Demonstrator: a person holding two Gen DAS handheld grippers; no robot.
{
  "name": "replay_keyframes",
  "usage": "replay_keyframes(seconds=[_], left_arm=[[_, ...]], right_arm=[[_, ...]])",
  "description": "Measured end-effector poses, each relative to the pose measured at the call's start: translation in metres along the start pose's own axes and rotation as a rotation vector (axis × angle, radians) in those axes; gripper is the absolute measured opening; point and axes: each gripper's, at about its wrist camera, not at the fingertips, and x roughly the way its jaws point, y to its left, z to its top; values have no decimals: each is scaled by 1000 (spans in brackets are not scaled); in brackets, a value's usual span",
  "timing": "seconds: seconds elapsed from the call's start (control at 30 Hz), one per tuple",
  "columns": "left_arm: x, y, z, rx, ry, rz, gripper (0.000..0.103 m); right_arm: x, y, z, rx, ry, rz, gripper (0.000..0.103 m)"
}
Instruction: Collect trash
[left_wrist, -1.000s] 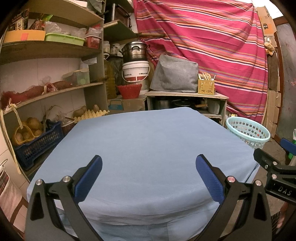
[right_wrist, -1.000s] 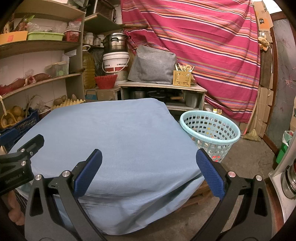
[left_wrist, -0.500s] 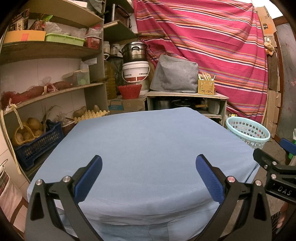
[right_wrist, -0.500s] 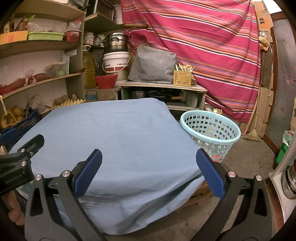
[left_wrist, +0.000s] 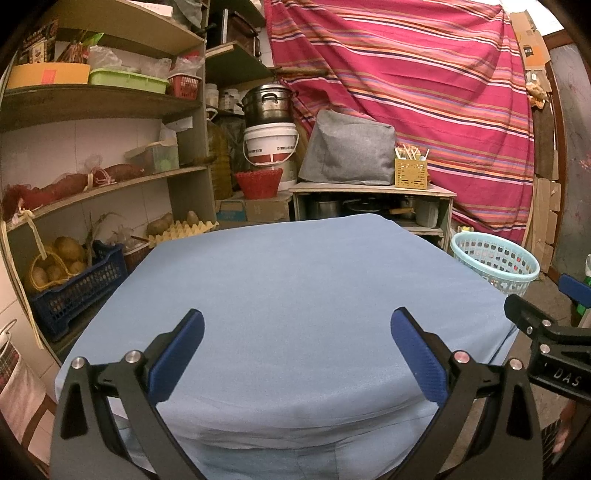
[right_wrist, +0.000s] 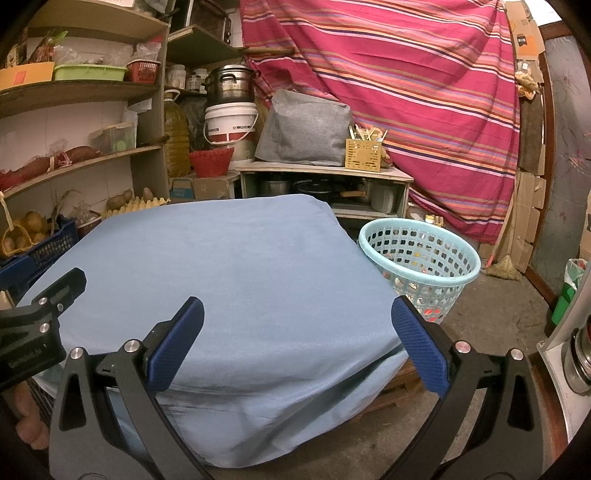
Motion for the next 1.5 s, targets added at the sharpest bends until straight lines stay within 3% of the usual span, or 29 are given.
replay_keyframes(seconds=[1.5], left_arm=[[-1, 5, 3, 9, -11, 13, 99]], right_arm=[[7, 2, -6, 13, 5, 7, 99]])
